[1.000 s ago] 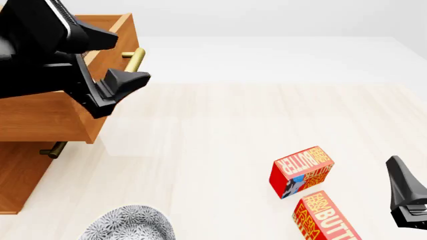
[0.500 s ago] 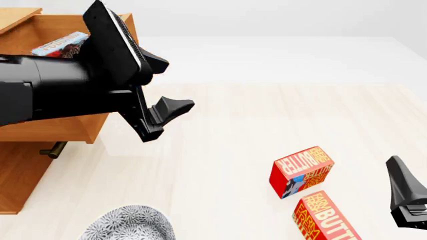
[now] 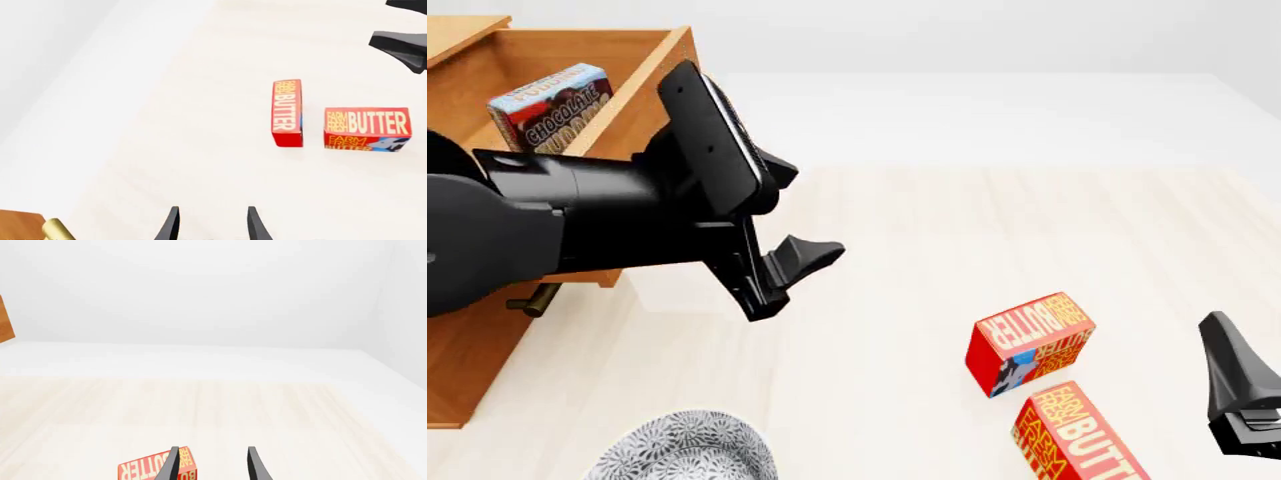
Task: Put the chocolate pudding in the top drawer of the cabinet and close it.
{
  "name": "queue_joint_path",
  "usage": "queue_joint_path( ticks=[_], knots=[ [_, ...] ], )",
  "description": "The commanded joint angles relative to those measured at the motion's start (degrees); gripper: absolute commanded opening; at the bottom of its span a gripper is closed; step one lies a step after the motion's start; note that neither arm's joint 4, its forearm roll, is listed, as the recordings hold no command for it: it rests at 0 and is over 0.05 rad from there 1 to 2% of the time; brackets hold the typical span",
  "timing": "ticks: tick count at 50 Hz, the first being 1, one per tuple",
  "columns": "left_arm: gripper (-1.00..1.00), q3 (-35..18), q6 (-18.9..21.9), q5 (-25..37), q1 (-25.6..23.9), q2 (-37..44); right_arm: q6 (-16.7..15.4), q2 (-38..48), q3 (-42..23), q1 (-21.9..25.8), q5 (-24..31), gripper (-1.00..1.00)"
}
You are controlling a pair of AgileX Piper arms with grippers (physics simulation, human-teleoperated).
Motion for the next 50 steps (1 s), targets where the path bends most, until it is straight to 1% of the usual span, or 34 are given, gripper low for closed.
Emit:
queue_joint_path(
  ticks=[1, 7, 10, 12, 14, 15, 16, 19, 21, 22, 24, 26, 28, 29, 31, 32, 34, 36, 41, 43, 46, 48, 49, 50],
  knots=[
    [1.00, 1.7, -2.4, -1.6, 0.6, 1.0, 0.2, 0.0, 0.0, 0.0, 0.1, 1.00],
    [1.00, 1.8, -3.4, -1.5, 0.4, 1.4, 0.2, 0.0, 0.0, 0.0, 0.1, 1.00],
    [1.00, 3.3, -3.3, -2.0, 1.4, 1.2, 0.2, 0.0, 0.0, 0.0, 0.1, 1.00],
    [1.00, 2.2, -5.3, -1.4, 0.7, 2.2, 0.2, 0.0, 0.0, 0.0, 0.1, 1.00],
    [1.00, 3.4, -4.3, -1.8, 2.0, 1.0, 0.2, 0.0, 0.0, 0.0, 0.1, 1.00],
    [1.00, 2.8, -5.2, -1.5, 1.4, 1.6, 0.2, 0.0, 0.0, 0.0, 0.1, 1.00],
    [1.00, 3.5, -4.7, -1.9, 2.0, 1.1, 0.2, 0.0, 0.0, 0.0, 0.1, 1.00],
    [1.00, 3.6, -5.3, -2.0, 2.2, 1.3, 0.2, 0.0, 0.0, 0.0, 0.1, 1.00],
    [1.00, 5.3, -5.2, -2.7, 3.7, 0.7, 0.2, 0.0, 0.0, 0.0, 0.1, 1.00],
    [1.00, 4.9, -6.7, -2.5, 3.3, 1.5, 0.2, 0.0, 0.0, 0.0, 0.1, 1.00],
    [1.00, 6.0, -6.0, -2.9, 4.0, 0.6, 0.2, 0.0, 0.0, 0.0, 0.1, 1.00],
    [1.00, 5.8, -7.2, -2.5, 4.1, 0.6, 0.2, 0.0, 0.0, 0.0, 0.1, 1.00],
    [1.00, 6.2, -7.6, -2.5, 4.6, 0.3, 0.2, 0.0, 0.0, 0.0, 0.1, 1.00],
    [1.00, 5.2, -9.8, -2.0, 4.0, 1.0, 0.2, 0.0, 0.0, 0.0, 0.1, 1.00],
    [1.00, 5.2, -10.0, -1.8, 4.2, 1.0, 0.2, 0.0, 0.0, 0.0, 0.1, 1.00],
    [1.00, 5.6, -9.5, -1.9, 4.7, 0.4, 0.2, 0.0, 0.0, 0.0, 0.1, 1.00],
    [1.00, 4.7, -11.9, -1.3, 4.0, 1.3, 0.2, 0.0, 0.0, 0.0, 0.1, 1.00],
    [1.00, 5.1, -11.4, -1.5, 4.4, 0.9, 0.2, 0.0, 0.0, 0.0, 0.1, 1.00],
    [1.00, 4.4, -13.2, -1.1, 3.5, 2.4, 0.2, 0.0, 0.0, 0.0, 0.1, 1.00],
    [1.00, 4.5, -13.8, -0.8, 4.7, 1.9, 0.2, 0.0, 0.0, 0.0, 0.1, 1.00],
    [1.00, 4.6, -15.2, -0.7, 5.1, 1.9, 0.2, 0.0, 0.0, 0.0, 0.1, 1.00],
    [1.00, 5.2, -14.9, -0.9, 6.2, 1.2, 0.2, 0.0, 0.0, 0.0, 0.1, 1.00],
    [1.00, 5.0, -15.9, -0.9, 5.9, 1.6, 0.2, 0.0, 0.0, 0.0, 0.1, 1.00],
    [1.00, 5.3, -15.9, -1.2, 6.2, 1.8, 0.2, 0.0, 0.0, 0.0, 0.1, 1.00]
  ],
)
